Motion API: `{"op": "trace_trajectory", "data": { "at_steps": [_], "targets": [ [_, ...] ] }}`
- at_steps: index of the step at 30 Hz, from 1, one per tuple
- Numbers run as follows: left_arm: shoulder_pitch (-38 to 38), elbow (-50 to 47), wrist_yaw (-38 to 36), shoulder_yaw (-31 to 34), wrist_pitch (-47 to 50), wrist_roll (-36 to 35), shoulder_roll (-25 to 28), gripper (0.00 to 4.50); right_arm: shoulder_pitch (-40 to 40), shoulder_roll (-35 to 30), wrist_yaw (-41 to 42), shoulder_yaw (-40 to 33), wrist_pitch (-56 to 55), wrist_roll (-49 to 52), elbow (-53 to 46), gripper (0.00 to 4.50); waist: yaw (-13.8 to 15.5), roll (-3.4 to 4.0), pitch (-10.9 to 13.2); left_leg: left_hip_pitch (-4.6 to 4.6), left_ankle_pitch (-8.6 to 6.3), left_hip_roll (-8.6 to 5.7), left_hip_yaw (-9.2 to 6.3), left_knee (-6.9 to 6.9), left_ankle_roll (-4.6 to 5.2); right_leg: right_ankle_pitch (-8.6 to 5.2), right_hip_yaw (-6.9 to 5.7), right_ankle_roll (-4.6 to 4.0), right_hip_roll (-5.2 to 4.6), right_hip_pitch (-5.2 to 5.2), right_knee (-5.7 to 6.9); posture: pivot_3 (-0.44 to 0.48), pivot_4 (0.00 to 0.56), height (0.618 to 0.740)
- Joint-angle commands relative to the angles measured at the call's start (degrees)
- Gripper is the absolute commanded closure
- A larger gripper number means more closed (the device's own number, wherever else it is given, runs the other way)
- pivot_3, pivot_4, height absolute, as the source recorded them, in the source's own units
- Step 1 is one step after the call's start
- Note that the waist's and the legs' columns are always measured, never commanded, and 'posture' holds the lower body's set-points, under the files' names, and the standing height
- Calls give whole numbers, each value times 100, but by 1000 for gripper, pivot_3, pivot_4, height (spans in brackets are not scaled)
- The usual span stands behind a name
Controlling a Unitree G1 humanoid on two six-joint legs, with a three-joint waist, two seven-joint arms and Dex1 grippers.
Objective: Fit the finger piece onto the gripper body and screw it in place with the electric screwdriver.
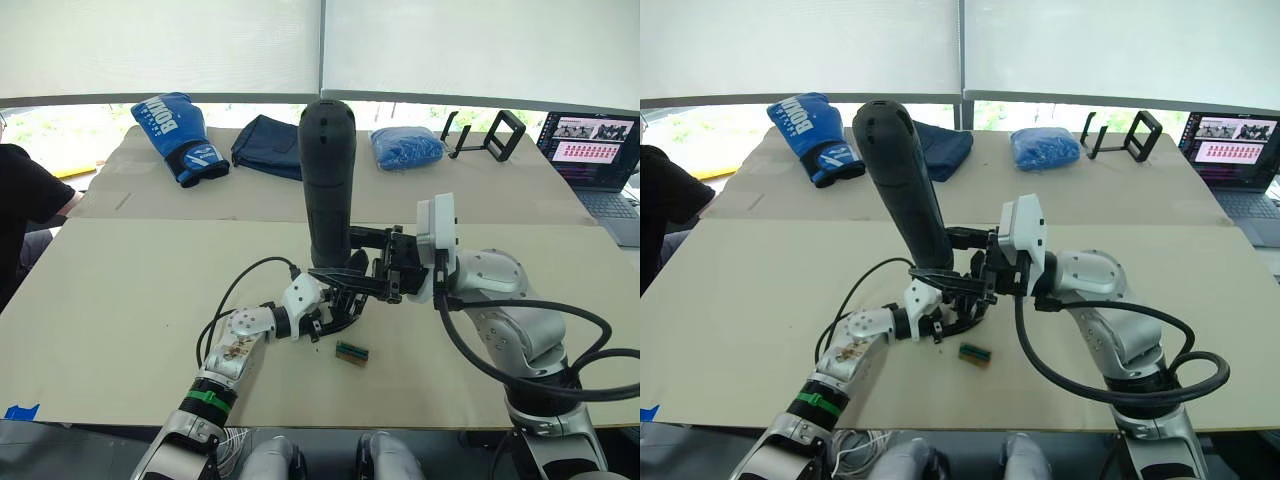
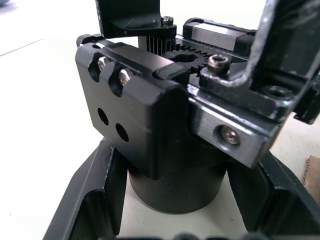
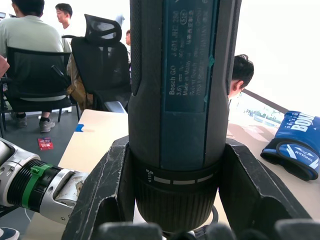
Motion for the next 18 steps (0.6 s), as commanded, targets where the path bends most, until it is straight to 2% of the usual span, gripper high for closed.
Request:
{"op": "trace_trajectory", "data": {
  "at_steps": [1, 18],
  "targets": [
    [122, 45, -16, -96, 143, 71, 50, 2174, -28, 21, -38, -146, -210, 49, -143, 2586, 0, 0, 0, 0, 0, 0, 0, 0, 0, 0, 0, 0, 0, 0, 0, 0, 150, 740],
    [160, 14, 4, -107, 177, 82, 49, 2174, 42, -13, -64, -131, -196, -52, -128, 2586, -4, 0, 0, 0, 0, 0, 0, -3, 0, 0, 0, 0, 0, -1, -2, 0, 150, 740]
  ]
}}
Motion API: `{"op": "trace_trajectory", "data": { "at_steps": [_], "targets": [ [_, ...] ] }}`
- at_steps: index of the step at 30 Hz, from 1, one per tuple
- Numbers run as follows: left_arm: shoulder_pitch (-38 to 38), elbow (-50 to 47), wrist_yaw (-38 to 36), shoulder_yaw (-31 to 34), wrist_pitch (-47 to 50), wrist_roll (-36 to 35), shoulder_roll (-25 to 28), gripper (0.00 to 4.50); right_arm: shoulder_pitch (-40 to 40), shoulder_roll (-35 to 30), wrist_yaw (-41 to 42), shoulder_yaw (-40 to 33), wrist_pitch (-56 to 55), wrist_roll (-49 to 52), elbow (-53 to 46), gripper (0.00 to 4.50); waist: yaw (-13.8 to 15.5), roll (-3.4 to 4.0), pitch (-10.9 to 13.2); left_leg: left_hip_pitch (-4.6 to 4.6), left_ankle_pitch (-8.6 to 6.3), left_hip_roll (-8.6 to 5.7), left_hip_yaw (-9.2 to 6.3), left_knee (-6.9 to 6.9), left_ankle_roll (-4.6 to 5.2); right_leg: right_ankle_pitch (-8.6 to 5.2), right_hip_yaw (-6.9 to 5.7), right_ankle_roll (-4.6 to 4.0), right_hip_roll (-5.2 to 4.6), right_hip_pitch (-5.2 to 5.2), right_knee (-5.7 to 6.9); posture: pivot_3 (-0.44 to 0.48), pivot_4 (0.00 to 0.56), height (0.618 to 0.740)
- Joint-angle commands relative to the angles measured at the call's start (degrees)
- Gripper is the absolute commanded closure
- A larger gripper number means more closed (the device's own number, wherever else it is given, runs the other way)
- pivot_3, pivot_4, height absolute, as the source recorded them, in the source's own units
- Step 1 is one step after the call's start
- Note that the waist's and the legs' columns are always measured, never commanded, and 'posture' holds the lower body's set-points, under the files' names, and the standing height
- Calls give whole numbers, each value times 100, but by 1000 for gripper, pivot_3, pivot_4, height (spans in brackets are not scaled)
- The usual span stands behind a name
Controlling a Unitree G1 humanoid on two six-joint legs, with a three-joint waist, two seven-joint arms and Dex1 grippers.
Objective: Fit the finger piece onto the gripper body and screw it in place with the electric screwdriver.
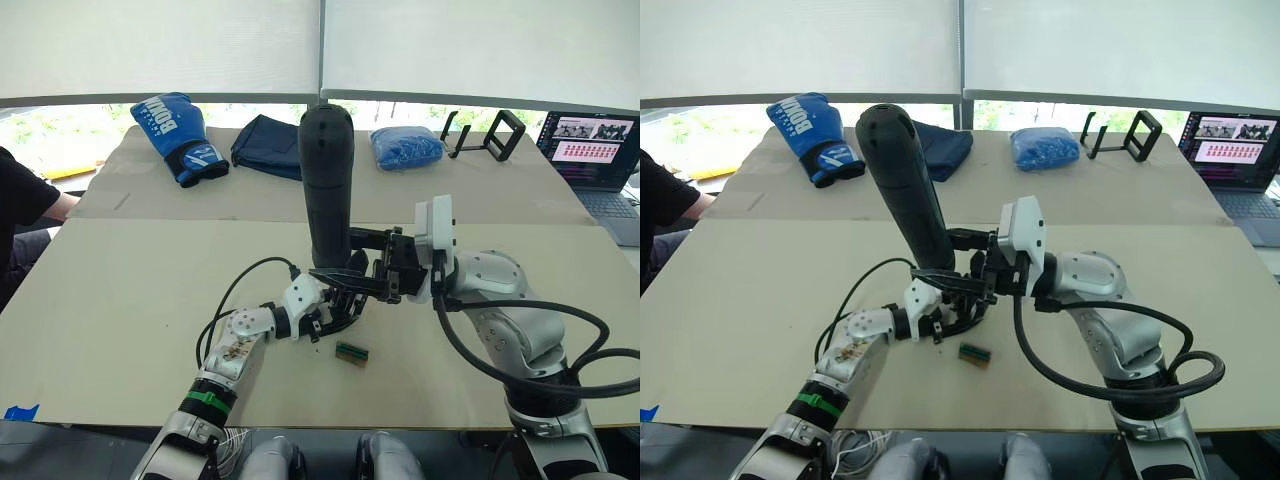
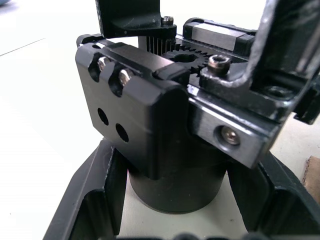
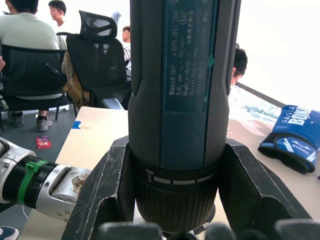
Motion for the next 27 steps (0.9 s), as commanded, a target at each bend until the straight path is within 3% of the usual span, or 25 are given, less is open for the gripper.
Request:
{"op": "trace_trajectory", "data": {
  "at_steps": [1, 27],
  "targets": [
    [108, 100, -13, -103, 142, 82, 47, 2174, -33, -5, -44, -139, -198, 32, -153, 2586, 0, 0, 0, 0, 0, 0, 0, 0, 0, 0, 0, 0, 0, 0, 0, 0, 150, 740],
    [145, 67, 26, -110, 179, 78, 27, 2174, 229, 155, -130, -103, -389, -116, 89, 2586, -2, 0, 0, 1, 0, 0, 0, -2, 0, 0, 0, 0, 0, 0, -2, 0, 150, 740]
  ]
}}
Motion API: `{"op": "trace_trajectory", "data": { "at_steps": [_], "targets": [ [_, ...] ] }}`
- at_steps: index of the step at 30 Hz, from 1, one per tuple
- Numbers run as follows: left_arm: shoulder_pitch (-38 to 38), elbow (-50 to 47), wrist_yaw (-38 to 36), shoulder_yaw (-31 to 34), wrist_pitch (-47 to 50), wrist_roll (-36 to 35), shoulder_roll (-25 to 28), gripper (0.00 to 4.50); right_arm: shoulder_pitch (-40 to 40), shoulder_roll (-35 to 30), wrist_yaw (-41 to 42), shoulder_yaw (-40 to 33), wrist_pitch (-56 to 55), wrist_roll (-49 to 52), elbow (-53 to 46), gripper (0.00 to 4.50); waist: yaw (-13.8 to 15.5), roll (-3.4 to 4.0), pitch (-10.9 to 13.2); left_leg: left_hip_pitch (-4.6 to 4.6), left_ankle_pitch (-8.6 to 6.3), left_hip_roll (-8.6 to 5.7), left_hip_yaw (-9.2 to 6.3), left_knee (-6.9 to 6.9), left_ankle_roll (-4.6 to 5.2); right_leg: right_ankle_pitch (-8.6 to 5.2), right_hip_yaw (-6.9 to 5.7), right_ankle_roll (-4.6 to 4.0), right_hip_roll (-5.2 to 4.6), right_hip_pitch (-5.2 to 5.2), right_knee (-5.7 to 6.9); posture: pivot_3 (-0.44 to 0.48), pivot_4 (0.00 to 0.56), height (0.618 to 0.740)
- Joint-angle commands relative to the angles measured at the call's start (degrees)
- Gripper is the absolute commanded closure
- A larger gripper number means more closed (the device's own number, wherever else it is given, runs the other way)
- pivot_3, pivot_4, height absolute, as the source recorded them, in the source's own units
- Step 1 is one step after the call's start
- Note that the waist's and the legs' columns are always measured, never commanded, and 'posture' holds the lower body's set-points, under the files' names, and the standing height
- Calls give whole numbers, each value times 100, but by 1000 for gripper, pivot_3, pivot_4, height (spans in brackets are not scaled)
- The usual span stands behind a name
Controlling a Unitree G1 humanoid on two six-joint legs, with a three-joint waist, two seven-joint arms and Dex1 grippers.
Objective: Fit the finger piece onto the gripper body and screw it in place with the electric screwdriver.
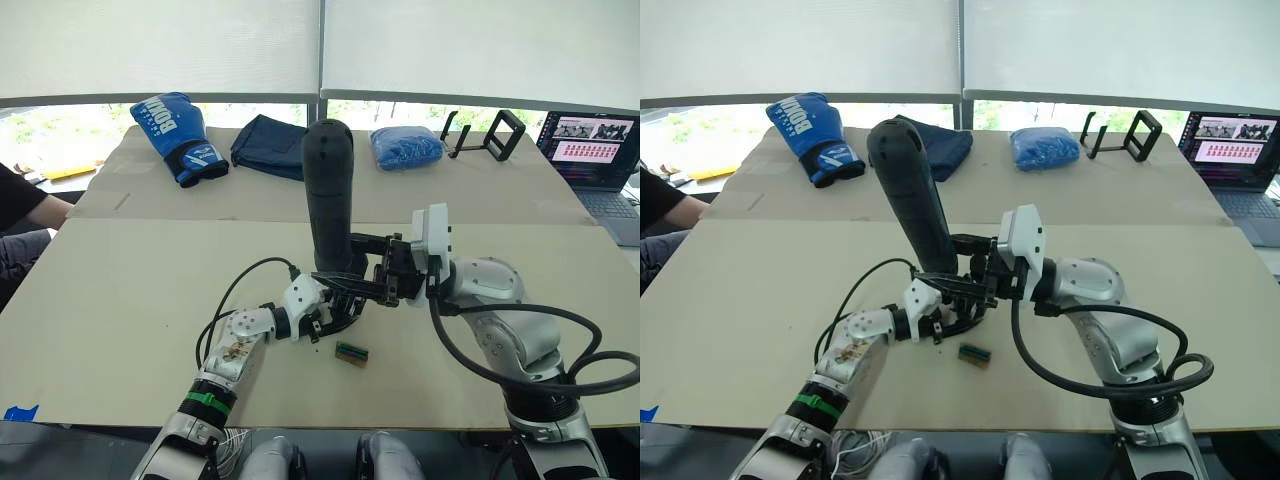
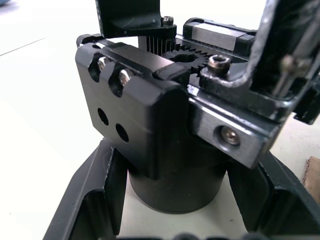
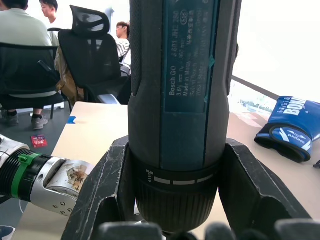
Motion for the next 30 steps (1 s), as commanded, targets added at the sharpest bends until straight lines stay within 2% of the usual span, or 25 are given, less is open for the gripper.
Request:
{"op": "trace_trajectory", "data": {
  "at_steps": [1, 16, 30],
  "targets": [
    [129, 97, 12, -110, 156, 80, 22, 2174, 73, 99, -107, -146, -247, 34, -33, 2586, 0, 0, 0, 1, 0, 0, 0, -1, 0, 0, 0, 0, 0, 0, 0, 0, 150, 740],
    [134, 98, 6, -111, 171, 76, 30, 2174, 374, 201, -336, -99, -146, 67, 205, 2586, 0, 3, -3, 9, 0, 0, 1, -6, -1, 0, 2, 0, -2, 5, -1, 0, 150, 740],
    [127, 118, 5, -104, 163, 69, 18, 2174, 475, 183, -522, 262, -19, -161, 401, 2586, -2, 4, -9, 23, 2, 1, 1, -18, -4, 0, 4, 0, -20, 14, -7, 0, 150, 740]
  ]
}}
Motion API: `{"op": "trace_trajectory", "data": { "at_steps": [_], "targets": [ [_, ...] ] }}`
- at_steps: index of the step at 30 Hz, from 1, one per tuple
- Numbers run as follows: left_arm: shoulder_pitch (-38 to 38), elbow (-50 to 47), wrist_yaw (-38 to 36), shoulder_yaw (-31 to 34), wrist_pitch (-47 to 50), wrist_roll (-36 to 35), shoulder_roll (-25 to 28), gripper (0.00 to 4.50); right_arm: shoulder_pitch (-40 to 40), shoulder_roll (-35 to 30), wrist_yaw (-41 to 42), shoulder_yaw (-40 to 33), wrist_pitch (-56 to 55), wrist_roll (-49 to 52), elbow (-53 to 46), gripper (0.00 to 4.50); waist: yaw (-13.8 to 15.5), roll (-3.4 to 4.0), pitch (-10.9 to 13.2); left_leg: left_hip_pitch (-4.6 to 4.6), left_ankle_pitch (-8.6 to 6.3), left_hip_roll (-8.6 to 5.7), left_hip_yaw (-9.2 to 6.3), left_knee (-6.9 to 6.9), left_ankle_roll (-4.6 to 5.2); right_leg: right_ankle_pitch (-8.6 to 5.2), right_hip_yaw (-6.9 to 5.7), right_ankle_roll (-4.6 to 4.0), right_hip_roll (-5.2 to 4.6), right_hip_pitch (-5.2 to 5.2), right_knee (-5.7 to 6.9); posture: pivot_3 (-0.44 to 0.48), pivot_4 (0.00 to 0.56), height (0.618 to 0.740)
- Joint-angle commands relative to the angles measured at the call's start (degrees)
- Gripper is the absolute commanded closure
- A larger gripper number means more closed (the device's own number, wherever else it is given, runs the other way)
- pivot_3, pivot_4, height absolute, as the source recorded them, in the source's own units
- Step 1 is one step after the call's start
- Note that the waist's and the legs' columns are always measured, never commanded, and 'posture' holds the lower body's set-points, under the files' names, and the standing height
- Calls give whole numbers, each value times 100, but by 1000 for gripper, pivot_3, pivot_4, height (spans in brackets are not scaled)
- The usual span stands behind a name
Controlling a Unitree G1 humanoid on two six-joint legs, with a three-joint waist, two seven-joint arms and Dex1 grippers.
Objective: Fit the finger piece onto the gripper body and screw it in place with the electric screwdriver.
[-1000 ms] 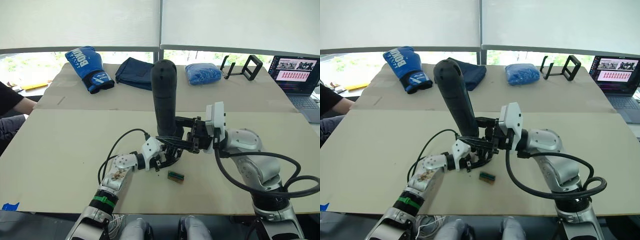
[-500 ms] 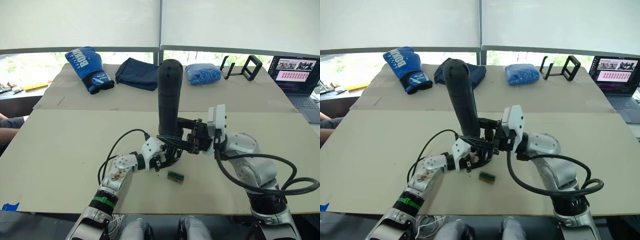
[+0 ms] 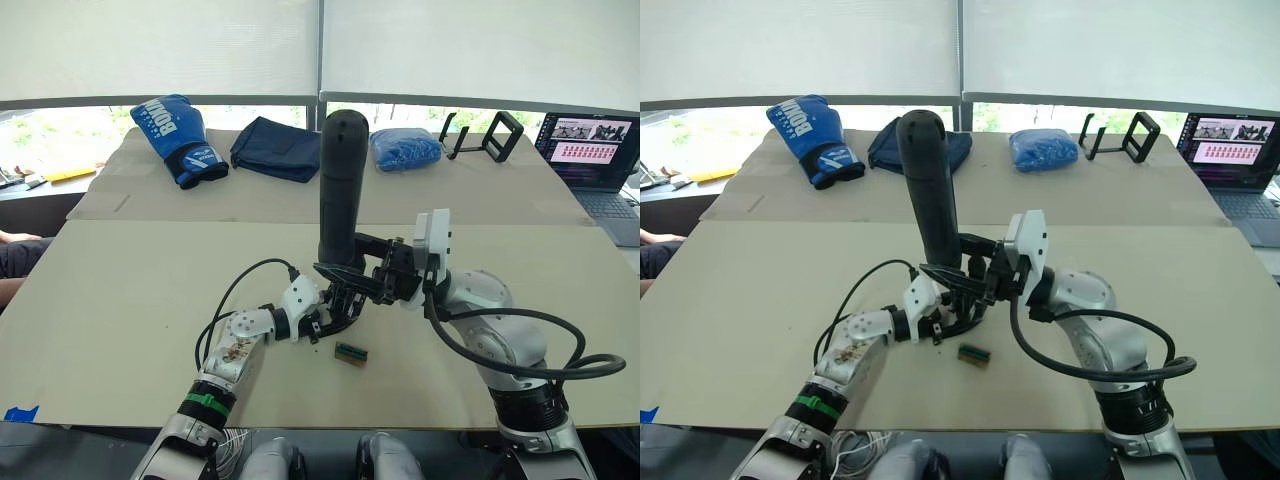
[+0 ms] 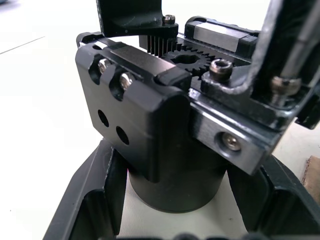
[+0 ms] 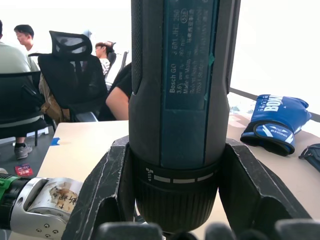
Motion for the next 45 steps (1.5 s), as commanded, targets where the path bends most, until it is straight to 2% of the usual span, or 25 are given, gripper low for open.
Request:
{"op": "trace_trajectory", "data": {
  "at_steps": [1, 27, 36, 45],
  "targets": [
    [99, 123, -15, -105, 131, 62, 10, 2174, 172, -88, -42, 234, 216, -248, 221, 2586, -1, 0, -1, 0, 0, 0, 0, 0, 0, 0, 0, 0, -2, 0, 0, 0, 150, 740],
    [153, 74, 7, -132, 164, 62, -3, 2174, 462, -220, 91, 481, -67, -473, 259, 2586, 4, -7, -48, 29, 4, 0, -3, -39, -7, 1, -2, -2, -6, 20, -38, 0, 150, 740],
    [216, 37, 68, -118, 120, 62, -30, 2174, 117, -185, 260, 193, -137, -21, -28, 2586, 8, -7, -48, 21, 4, 0, -4, -41, -7, 2, -3, -3, -8, 15, -41, 0, 150, 740],
    [169, 237, 188, -73, 17, 134, -41, 2174, -414, -306, 414, -636, -46, 1072, -650, 2586, 13, -4, -42, -7, 4, -1, -3, -39, -6, 3, -7, -3, -7, -3, -43, 0, 150, 740]
  ]
}}
